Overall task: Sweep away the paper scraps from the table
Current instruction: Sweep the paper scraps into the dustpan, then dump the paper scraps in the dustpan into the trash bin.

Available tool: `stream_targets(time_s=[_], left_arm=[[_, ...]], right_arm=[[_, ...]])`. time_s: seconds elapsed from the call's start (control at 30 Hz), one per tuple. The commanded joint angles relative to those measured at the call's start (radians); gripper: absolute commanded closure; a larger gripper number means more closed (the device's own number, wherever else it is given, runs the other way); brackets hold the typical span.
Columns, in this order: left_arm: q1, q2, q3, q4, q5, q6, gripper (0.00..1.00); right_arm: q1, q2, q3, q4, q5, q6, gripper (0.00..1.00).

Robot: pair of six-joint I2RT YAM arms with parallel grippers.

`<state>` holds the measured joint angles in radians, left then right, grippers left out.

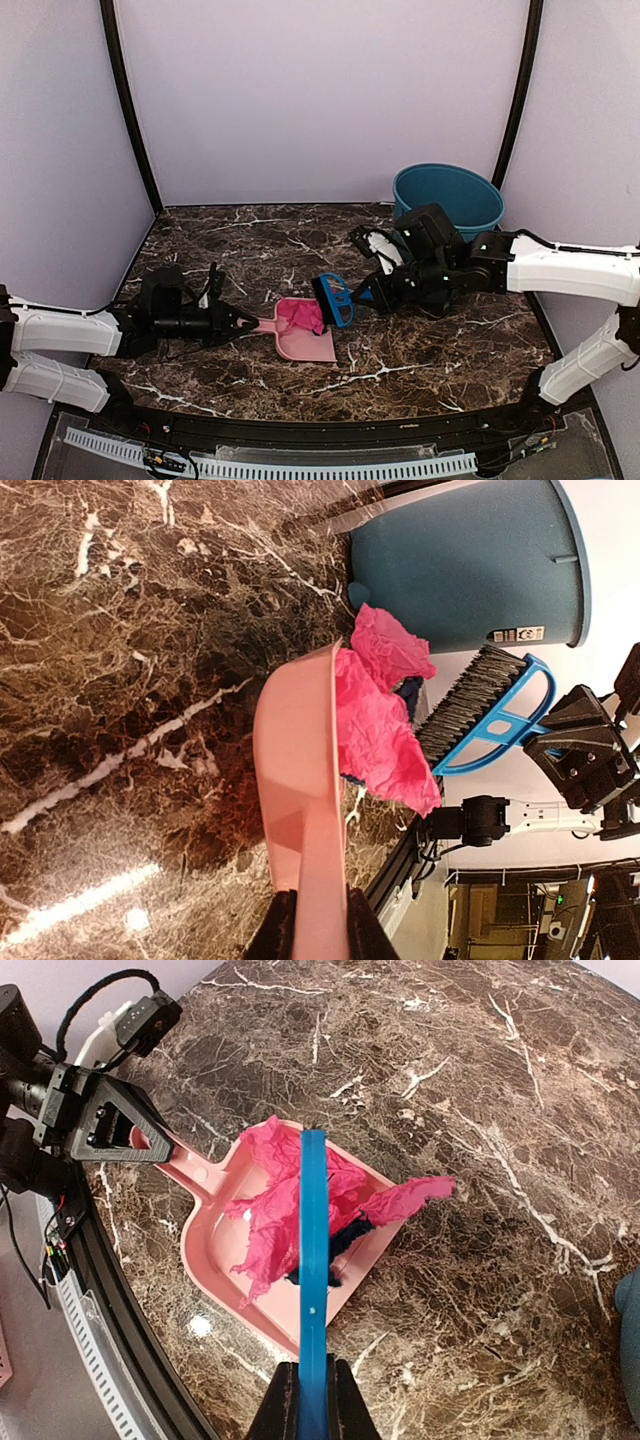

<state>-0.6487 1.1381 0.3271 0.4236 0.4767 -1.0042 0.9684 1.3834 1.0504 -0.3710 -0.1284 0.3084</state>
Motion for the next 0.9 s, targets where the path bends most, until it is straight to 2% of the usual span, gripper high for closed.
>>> stream_targets(time_s=[0.0, 0.33, 0.57, 0.87], left_arm=[[0.0, -0.004, -0.047, 0.173, 0.059, -0.06, 1.0], [-0.002, -0.031, -0.043, 0.371, 0.093, -0.13, 1.0], [-0.002, -0.042, -0.024, 0.395, 0.071, -0.144, 1.0], [-0.002, -0.043, 0.039, 0.373, 0.046, -0.153, 1.0]], right_arm=[[0.005, -0.037, -0.021, -0.006, -0.023, 0.005, 1.0], [0.005, -0.121, -0.009, -0.025, -0.059, -0.013, 1.0], [0.005, -0.211, 0.06, -0.046, -0.102, -0.028, 1.0], [0.004, -0.315, 0.117, -0.19, 0.044, -0.026, 1.0]])
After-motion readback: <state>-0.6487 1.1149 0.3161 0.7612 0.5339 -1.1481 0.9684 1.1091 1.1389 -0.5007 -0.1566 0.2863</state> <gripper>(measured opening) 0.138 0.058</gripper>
